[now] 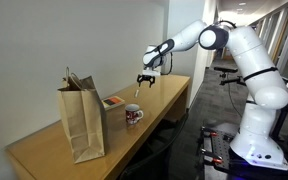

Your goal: Put the marker in the mug

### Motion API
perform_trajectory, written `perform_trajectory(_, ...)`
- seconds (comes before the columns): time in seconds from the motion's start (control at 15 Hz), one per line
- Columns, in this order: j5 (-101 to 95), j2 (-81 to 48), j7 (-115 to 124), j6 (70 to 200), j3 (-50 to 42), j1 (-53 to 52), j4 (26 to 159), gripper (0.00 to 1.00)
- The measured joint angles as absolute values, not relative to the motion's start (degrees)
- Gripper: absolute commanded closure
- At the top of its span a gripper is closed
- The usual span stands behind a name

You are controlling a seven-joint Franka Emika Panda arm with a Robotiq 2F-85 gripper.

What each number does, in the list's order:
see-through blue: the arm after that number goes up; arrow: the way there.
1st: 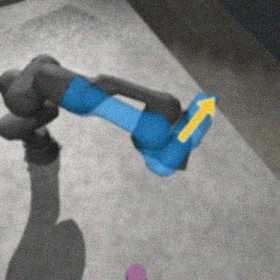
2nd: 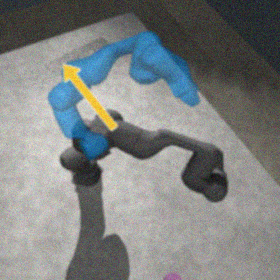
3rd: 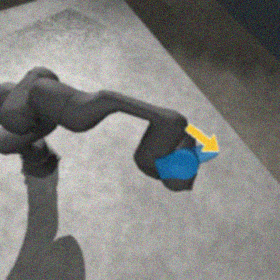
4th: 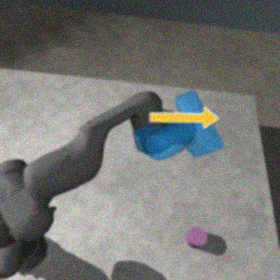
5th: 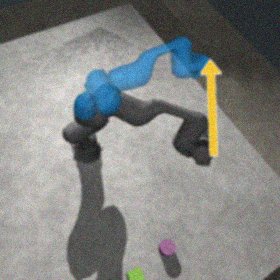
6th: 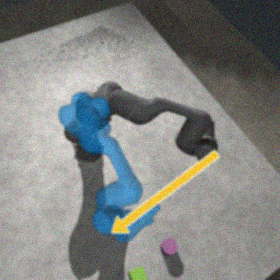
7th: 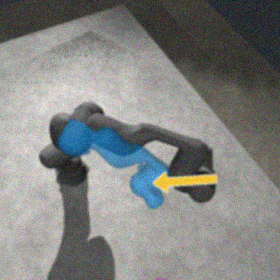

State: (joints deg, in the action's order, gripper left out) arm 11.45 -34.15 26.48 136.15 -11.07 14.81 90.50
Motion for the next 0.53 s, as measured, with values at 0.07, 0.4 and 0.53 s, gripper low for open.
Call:
perform_trajectory(0.07,12.3,-36.3,26.6,135.1,-11.1,15.1,87.4,0.0)
perform_trajectory(0.4,13.8,-46.4,29.1,128.2,-11.1,16.2,73.5,0.0)
perform_trajectory(0.53,14.0,-50.1,29.8,127.5,-11.1,16.7,69.1,0.0)
